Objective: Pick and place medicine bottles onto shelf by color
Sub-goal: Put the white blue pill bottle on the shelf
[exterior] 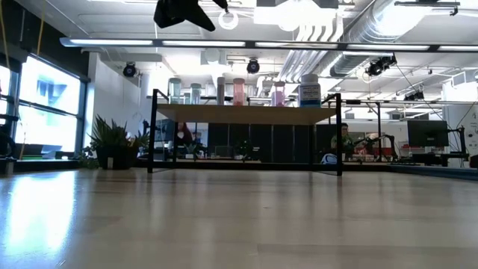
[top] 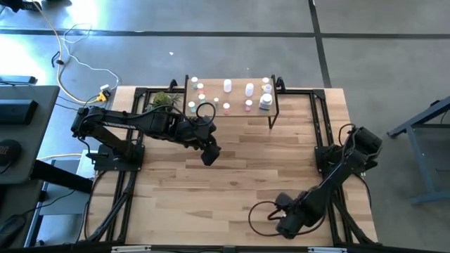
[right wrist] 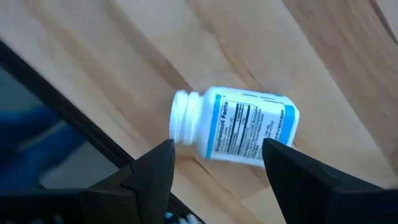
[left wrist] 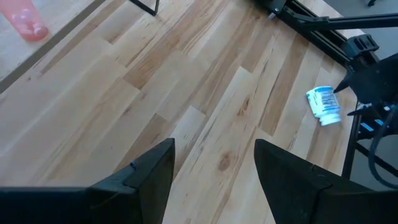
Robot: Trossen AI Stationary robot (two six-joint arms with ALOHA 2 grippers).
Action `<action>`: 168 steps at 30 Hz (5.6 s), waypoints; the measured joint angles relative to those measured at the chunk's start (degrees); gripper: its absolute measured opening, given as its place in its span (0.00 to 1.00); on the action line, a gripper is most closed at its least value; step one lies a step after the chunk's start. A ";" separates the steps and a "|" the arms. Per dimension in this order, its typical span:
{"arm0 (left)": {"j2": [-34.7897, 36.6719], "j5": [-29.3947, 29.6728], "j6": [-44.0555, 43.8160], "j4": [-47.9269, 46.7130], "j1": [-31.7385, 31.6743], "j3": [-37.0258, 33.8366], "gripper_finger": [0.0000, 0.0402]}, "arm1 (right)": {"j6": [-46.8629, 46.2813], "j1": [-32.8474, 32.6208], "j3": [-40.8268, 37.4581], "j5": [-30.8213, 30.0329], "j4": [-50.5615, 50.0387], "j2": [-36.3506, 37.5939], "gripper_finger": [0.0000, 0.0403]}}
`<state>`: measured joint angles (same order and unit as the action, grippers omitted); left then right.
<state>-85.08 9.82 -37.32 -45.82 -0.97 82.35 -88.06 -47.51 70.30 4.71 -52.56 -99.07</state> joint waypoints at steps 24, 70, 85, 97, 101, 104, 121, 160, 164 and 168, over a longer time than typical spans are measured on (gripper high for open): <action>-0.02 -0.06 -0.61 0.00 0.00 0.00 0.53 | 63.52 -3.81 0.04 -5.75 6.97 -0.41 0.57; -0.02 0.00 -0.59 0.04 0.00 0.00 0.53 | 68.83 -2.98 0.13 -0.78 3.76 -9.34 0.58; 0.00 -0.49 -0.44 0.02 -0.10 0.00 0.53 | 62.51 -2.90 0.13 1.81 6.32 -10.19 0.46; 0.00 -6.84 6.16 0.00 -3.82 0.00 0.53 | 59.85 0.06 -0.15 -9.30 5.39 -5.74 0.46; 0.00 -6.84 10.20 0.00 -4.31 0.00 0.53 | 59.81 3.05 -0.15 -9.91 5.29 -4.60 0.46; 0.55 -6.81 14.63 -0.16 -4.31 0.00 0.53 | 59.77 5.54 -0.11 -10.36 5.50 -3.89 0.46; 5.14 -6.14 45.99 -0.06 -5.40 0.33 0.53 | 54.94 22.06 0.02 -10.23 18.05 6.20 0.46; 4.20 -7.41 59.01 13.02 -12.26 0.35 0.59 | 73.01 64.50 1.31 33.35 20.73 20.09 0.47; 4.18 -11.56 59.18 15.75 -12.59 0.35 0.59 | 73.36 66.91 1.31 40.45 20.73 20.09 0.47; 4.19 -15.49 59.07 17.33 -12.57 0.35 0.59 | 73.55 68.12 1.31 48.22 22.81 20.09 0.47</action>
<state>-80.89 -5.66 21.75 -28.49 -13.54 82.70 -14.52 20.61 71.61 52.93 -29.74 -78.98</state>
